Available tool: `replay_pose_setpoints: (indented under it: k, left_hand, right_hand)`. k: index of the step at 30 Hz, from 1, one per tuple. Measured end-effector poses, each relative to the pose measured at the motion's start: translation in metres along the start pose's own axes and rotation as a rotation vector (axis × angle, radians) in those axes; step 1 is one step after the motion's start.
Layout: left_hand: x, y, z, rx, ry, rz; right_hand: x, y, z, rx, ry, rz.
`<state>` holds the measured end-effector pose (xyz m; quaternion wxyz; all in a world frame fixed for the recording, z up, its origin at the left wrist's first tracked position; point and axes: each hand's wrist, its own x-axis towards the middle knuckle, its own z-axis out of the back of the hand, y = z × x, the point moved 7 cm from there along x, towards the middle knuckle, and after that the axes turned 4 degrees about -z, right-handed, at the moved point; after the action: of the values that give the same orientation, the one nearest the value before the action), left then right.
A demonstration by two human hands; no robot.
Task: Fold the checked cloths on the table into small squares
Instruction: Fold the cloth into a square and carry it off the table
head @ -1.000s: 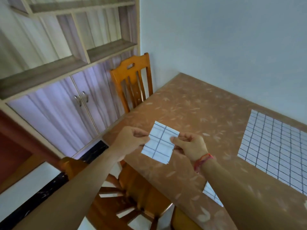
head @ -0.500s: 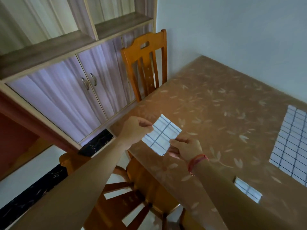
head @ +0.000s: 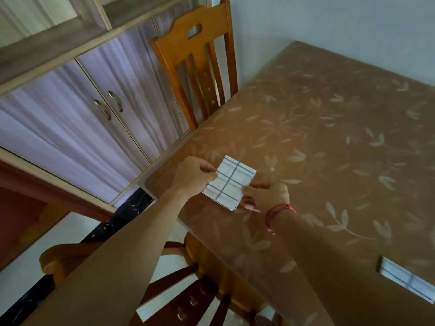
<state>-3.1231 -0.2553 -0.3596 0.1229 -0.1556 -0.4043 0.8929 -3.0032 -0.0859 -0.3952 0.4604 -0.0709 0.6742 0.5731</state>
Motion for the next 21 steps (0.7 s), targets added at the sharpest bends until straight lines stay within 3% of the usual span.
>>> replay_pose_setpoints:
  k: [11, 17, 21]
  left_hand:
    - [0.021, 0.002, -0.01, 0.166, -0.006, -0.126]
    - [0.02, 0.0, -0.013, 0.252, -0.013, -0.198]
    - [0.012, -0.006, -0.017, 0.395, -0.065, -0.382]
  right_hand:
    - [0.026, -0.003, -0.014, -0.013, 0.06, -0.072]
    - [0.024, 0.004, -0.009, -0.151, -0.017, 0.036]
    - [0.019, 0.008, -0.001, -0.198, -0.078, 0.146]
